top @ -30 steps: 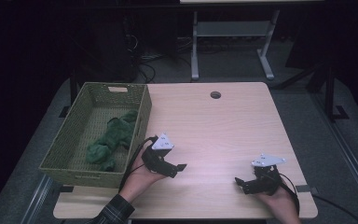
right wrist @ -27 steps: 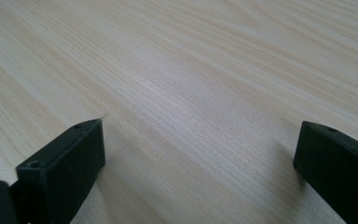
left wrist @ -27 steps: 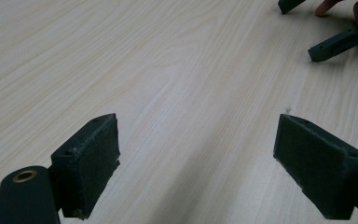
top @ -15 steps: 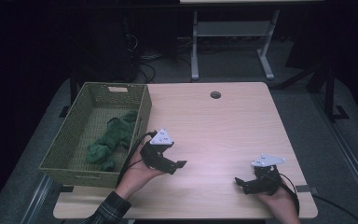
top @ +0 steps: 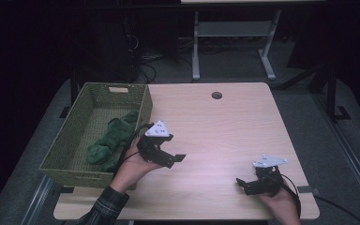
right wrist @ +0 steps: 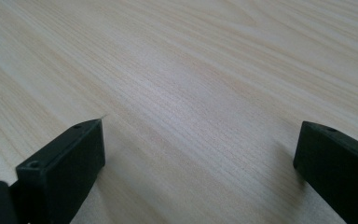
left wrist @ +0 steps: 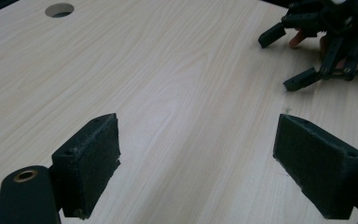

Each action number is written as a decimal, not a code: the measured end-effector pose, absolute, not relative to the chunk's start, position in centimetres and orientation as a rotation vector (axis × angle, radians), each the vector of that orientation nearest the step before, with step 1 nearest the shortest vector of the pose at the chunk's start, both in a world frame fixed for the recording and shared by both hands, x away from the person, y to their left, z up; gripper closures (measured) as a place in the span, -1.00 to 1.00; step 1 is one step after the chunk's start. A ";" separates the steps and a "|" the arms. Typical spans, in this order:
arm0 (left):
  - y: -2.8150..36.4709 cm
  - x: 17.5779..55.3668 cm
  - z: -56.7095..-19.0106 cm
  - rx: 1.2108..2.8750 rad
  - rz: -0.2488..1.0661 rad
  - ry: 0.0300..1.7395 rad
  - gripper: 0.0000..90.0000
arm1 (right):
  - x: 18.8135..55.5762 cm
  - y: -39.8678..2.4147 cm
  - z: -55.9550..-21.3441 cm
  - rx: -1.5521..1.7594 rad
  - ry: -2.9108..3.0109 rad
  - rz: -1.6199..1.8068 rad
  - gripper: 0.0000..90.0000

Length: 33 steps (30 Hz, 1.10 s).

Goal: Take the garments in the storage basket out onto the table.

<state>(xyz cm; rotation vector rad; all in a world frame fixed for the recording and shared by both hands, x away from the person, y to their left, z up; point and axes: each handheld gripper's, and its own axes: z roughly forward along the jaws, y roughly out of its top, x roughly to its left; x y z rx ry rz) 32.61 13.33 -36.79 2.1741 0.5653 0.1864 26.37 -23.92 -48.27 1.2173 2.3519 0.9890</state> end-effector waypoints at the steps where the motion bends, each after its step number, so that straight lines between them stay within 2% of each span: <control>1: 13.4 32.8 -36.5 2.174 0.180 0.561 -0.69 | 26.3 -23.9 -48.3 1.219 2.347 0.987 -0.97; 12: 14.6 34.5 -33.4 2.163 0.228 0.540 -0.69 | 26.4 -23.9 -48.3 1.216 2.346 0.988 -0.97; 33: 19.0 35.1 -32.0 2.192 0.310 0.611 -0.69 | 26.4 -23.9 -48.3 1.217 2.345 0.988 -0.97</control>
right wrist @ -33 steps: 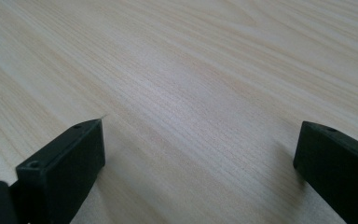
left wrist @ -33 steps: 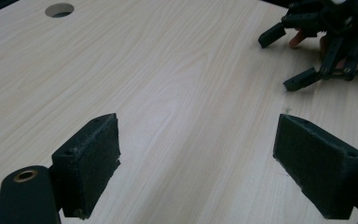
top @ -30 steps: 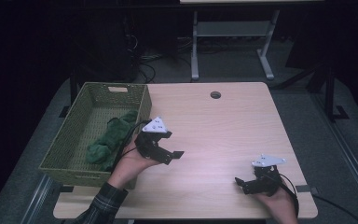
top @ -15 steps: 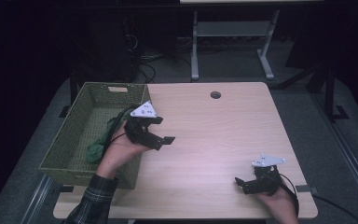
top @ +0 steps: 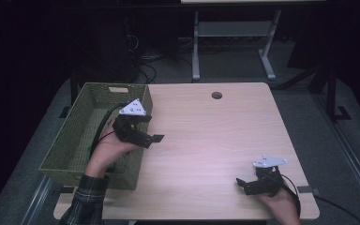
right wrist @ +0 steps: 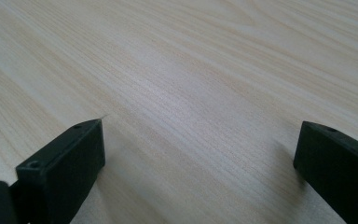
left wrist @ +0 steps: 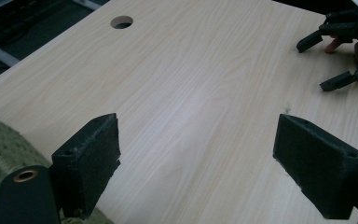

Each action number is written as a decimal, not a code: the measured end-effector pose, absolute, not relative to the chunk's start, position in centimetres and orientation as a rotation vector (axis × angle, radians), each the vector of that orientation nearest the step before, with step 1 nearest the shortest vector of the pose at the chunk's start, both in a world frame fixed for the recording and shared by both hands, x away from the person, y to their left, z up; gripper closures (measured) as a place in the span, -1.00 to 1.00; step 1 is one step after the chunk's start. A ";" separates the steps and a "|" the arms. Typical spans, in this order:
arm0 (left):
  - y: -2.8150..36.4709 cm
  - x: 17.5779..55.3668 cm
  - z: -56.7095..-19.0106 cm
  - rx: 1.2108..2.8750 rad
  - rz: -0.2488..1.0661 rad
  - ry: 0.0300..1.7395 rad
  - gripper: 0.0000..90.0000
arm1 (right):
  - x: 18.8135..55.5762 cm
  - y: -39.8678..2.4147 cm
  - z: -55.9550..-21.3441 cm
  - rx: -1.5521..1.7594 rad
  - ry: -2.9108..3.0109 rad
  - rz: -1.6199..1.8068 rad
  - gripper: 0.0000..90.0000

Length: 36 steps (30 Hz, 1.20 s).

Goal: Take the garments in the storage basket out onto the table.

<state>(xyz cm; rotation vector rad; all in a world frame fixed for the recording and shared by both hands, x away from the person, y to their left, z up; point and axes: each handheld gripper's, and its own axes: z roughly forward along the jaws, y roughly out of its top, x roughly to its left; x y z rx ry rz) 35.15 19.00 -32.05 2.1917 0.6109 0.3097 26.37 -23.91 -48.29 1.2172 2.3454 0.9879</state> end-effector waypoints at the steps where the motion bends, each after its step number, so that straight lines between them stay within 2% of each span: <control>1: 19.3 35.2 -31.9 2.196 0.315 0.615 -0.69 | 26.4 -23.9 -48.3 1.217 2.345 0.988 -0.97; 13: 23.1 35.7 -31.7 2.196 0.394 0.712 -0.68 | 26.4 -23.9 -48.3 1.217 2.345 0.988 -0.97; 36: 28.4 36.5 -32.7 2.211 0.451 0.861 -0.58 | 26.4 -23.9 -48.3 1.217 2.346 0.987 -0.97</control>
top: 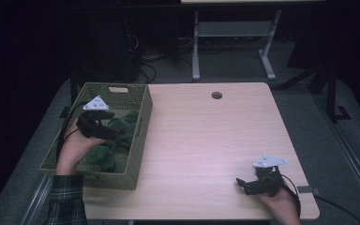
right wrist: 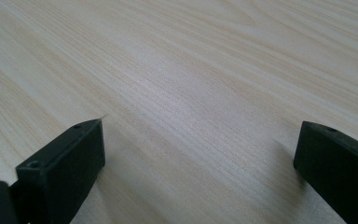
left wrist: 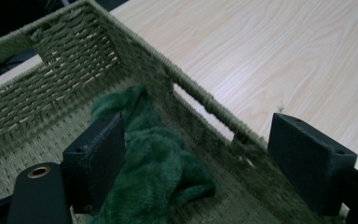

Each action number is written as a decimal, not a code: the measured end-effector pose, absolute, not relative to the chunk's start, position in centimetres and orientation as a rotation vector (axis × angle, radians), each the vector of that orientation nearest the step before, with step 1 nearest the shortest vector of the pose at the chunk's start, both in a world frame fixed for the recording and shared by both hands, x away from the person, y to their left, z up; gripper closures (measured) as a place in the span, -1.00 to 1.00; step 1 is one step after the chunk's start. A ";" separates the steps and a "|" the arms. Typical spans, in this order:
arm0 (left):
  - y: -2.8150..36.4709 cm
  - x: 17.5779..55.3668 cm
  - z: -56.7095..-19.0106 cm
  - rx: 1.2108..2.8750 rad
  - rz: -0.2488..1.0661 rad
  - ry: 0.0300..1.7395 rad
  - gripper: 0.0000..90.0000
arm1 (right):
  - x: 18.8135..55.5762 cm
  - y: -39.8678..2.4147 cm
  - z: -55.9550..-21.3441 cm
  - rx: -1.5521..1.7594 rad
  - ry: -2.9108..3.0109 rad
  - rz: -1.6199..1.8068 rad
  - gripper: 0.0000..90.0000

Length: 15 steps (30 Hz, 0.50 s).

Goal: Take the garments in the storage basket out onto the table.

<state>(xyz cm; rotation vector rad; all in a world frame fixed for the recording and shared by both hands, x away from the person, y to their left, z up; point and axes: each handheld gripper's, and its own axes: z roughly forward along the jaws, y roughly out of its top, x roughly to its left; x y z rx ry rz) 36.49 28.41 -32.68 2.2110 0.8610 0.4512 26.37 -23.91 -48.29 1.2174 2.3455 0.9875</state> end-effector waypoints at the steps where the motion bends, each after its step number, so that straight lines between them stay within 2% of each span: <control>1: 28.7 36.6 -32.9 2.225 0.455 0.867 -0.56 | 26.4 -23.9 -48.3 1.217 2.345 0.988 -0.97; 15: 29.8 37.7 -35.3 2.283 0.450 0.957 -0.51 | 26.4 -23.9 -48.3 1.218 2.346 0.988 -0.97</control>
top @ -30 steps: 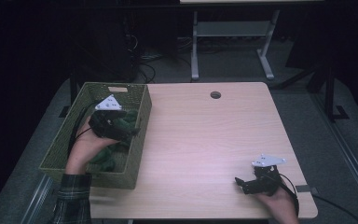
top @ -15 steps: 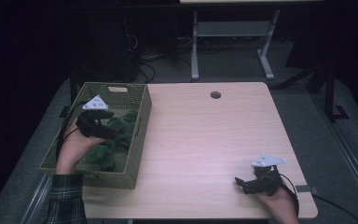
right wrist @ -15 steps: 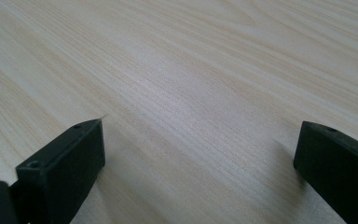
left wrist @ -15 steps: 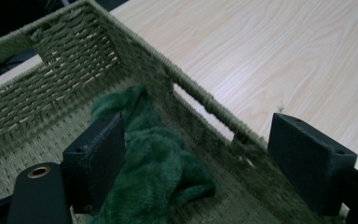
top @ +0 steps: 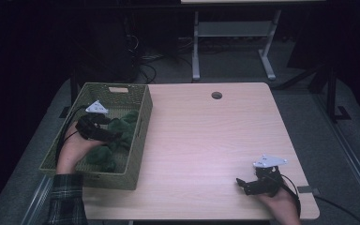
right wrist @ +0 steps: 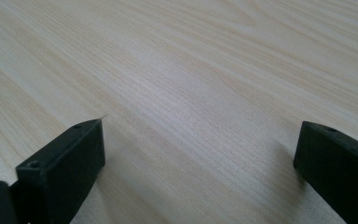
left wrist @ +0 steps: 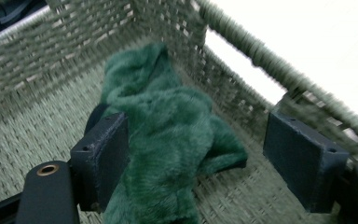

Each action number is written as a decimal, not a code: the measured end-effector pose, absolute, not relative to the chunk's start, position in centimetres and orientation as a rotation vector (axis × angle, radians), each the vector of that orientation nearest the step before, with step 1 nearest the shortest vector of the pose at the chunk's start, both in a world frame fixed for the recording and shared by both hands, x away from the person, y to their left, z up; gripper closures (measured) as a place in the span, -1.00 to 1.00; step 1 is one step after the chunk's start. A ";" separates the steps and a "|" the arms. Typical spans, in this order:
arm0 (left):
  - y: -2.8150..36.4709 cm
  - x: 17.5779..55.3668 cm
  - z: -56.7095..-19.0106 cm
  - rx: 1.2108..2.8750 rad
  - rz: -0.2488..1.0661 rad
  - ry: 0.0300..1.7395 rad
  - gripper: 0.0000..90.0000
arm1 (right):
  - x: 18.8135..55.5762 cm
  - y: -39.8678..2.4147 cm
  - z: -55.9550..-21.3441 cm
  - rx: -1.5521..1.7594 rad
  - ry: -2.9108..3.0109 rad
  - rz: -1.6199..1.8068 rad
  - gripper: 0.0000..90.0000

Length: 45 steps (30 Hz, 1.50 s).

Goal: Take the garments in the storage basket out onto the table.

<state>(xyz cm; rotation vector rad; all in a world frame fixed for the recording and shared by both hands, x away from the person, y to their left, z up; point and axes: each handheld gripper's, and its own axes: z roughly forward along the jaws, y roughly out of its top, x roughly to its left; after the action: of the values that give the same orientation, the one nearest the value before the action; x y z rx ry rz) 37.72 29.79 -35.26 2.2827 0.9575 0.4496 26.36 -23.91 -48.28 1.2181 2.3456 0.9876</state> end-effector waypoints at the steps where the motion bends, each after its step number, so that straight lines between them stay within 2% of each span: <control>1: 29.8 37.8 -35.5 2.288 0.445 0.964 -0.51 | 26.4 -23.9 -48.3 1.218 2.346 0.988 -0.97; 14: 31.0 38.7 -37.8 2.341 0.413 1.039 -0.41 | 26.4 -23.9 -48.3 1.218 2.346 0.987 -0.97; 28: 30.7 39.7 -40.2 2.414 0.376 1.084 -0.40 | 26.4 -23.9 -48.3 1.218 2.346 0.988 -0.97; 29: 30.8 39.8 -40.3 2.422 0.372 1.083 -0.31 | 26.4 -23.9 -48.3 1.218 2.346 0.987 -0.97; 33: 30.8 39.8 -40.4 2.428 0.365 1.087 -0.19 | 26.4 -23.9 -48.3 1.218 2.346 0.987 -0.97; 36: 30.9 39.7 -40.3 2.431 0.372 1.073 0.10 | 26.4 -23.9 -48.3 1.218 2.346 0.988 -0.97; 38: 30.8 39.6 -40.2 2.431 0.354 1.061 0.48 | 26.4 -23.9 -48.3 1.218 2.346 0.987 -0.97; 40: 30.8 39.6 -40.1 2.423 0.342 1.074 0.64 | 26.4 -23.9 -48.3 1.218 2.346 0.987 -0.97; 43: 30.9 39.7 -39.9 2.397 0.303 1.108 0.81 | 26.4 -23.9 -48.3 1.218 2.346 0.987 -0.97; 45: 30.9 39.6 -39.7 2.383 0.282 1.113 0.84 | 26.4 -23.9 -48.3 1.218 2.346 0.988 -0.97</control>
<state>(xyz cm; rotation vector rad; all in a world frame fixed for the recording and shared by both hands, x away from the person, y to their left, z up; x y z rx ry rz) 39.61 30.94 -39.67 2.3834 1.1130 0.2816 26.36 -23.91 -48.28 1.2181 2.3456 0.9875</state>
